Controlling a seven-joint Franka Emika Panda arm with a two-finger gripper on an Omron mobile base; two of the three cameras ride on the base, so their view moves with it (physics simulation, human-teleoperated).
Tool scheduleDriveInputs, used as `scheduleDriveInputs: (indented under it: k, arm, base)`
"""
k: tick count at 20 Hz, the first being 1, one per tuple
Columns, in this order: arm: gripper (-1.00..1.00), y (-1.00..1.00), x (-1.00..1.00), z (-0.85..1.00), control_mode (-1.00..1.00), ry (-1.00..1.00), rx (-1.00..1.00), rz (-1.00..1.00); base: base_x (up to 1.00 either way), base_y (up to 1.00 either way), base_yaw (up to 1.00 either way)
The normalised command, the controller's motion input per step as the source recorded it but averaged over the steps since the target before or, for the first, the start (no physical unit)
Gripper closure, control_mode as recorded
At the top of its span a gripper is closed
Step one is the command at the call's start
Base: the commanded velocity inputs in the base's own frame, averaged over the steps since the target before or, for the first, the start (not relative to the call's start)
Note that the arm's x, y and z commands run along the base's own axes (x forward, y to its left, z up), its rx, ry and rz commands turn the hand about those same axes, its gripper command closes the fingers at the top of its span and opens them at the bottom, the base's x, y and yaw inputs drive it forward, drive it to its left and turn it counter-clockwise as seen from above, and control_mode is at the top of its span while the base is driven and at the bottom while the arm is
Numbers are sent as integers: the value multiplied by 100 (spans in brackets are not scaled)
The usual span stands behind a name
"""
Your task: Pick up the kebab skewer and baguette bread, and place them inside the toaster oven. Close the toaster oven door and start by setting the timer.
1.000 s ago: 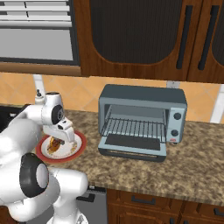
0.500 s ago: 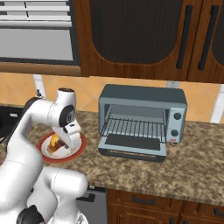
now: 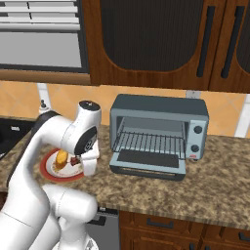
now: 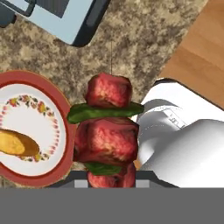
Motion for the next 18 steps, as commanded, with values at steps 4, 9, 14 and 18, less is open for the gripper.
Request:
scheduleDriveInputs:
  k: [4, 9, 14, 18]
  arm:
    - [100, -41, -3, 41, -100, -12, 7, -27]
    - [100, -32, 2, 36, -100, -15, 7, -24]
    - [100, -53, 2, 23, -100, -12, 4, -19]
    - [100, -68, 0, 0, -100, -7, 0, -24]
  base:
    - [0, 0, 0]
    - [0, 0, 0]
    - [0, 0, 0]
    - [0, 0, 0]
